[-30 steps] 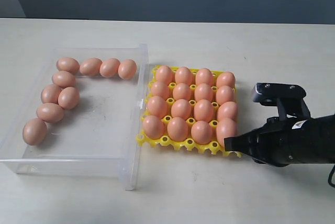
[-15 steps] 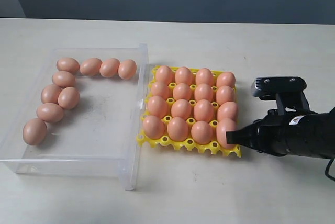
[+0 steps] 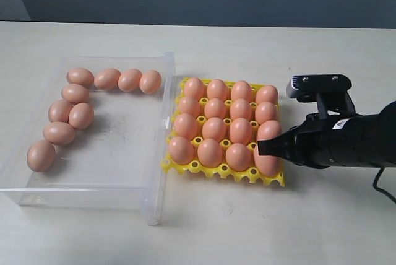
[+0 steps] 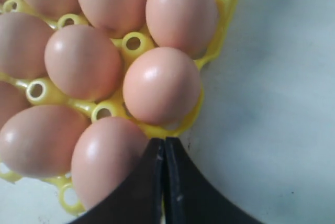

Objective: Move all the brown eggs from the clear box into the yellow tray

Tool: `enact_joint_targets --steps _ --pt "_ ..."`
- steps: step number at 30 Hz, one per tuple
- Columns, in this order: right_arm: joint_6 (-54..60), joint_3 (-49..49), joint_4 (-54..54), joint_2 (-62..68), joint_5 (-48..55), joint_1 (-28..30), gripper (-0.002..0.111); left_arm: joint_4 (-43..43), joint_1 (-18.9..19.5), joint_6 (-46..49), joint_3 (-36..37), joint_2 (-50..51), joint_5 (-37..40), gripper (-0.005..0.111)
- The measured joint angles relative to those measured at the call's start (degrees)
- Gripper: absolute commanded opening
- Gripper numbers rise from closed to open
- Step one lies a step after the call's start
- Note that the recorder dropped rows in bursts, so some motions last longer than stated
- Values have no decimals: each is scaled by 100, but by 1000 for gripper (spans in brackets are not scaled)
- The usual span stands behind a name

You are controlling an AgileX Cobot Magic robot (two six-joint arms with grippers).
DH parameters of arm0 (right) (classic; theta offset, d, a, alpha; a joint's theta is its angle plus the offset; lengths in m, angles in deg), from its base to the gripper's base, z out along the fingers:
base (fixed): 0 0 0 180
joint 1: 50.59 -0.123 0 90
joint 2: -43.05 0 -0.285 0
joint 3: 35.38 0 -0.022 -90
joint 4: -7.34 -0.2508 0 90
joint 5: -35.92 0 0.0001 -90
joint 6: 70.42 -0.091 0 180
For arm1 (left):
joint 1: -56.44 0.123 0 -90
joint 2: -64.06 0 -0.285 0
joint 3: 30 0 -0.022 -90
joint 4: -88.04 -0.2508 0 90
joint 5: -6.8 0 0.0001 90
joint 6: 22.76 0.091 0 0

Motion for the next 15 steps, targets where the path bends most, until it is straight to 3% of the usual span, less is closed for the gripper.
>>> enact_joint_targets --steps 15 --pt "0 -22 -13 19 433 0 -1 0 0 0 0 0 0 0"
